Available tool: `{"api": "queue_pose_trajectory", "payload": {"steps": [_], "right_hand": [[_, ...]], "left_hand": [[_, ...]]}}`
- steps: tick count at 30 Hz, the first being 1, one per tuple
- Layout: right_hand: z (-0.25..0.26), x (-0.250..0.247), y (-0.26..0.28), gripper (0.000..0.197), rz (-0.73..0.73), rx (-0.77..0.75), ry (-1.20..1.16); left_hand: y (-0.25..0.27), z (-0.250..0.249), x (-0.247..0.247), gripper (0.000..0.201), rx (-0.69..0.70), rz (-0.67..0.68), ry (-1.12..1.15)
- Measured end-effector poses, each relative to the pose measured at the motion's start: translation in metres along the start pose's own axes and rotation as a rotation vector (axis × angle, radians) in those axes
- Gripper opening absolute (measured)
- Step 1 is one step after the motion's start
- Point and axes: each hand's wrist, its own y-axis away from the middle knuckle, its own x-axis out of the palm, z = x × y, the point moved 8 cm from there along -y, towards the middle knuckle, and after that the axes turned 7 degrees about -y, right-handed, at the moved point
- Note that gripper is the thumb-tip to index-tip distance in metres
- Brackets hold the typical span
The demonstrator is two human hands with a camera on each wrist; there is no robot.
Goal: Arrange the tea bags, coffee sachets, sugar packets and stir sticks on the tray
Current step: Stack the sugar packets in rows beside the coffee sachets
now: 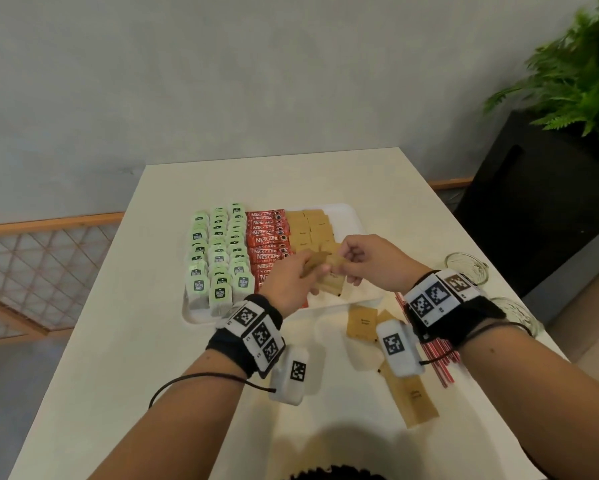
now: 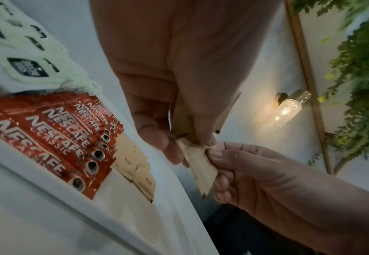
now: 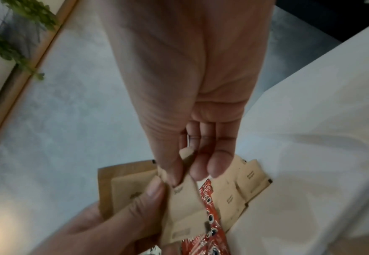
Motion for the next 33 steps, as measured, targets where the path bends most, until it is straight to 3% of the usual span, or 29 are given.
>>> {"api": "queue_pose_trajectory", "payload": {"steps": [5,8,11,17,26,33], "right_hand": [[-0.03,-0.026,-0.017,0.011,-0.162,0.119,0.05],[-0.057,-0.029,-0.023,0.006,-0.149,0.217,0.109],[-0.07,-0.024,-0.033,0.008,-0.137,0.241,0.157],[-0.069,-0.023,-0.06,0.018,-0.176,0.175,0.264],[-0.071,-0.022,-0.082,0.025,-0.184,0.156,0.223],[-0.059,-0.029,-0.073,0.023,-0.275,0.11,0.206]], "left_hand": [[-0.005,0.02,-0.005,0.015,-0.26,-0.027,0.345],[-0.011,0.029,-0.007,0.016,-0.35,0.019,0.513],[-0.019,0.041,-0.016,0.017,-0.41,-0.015,0.518],[-0.032,0.056,-0.033,0.023,-0.399,-0.124,0.316],[-0.035,0.074,-0.025,0.016,-0.493,-0.102,0.511],[-0.033,0.072,-0.019,0.014,-0.435,-0.118,0.618]]}}
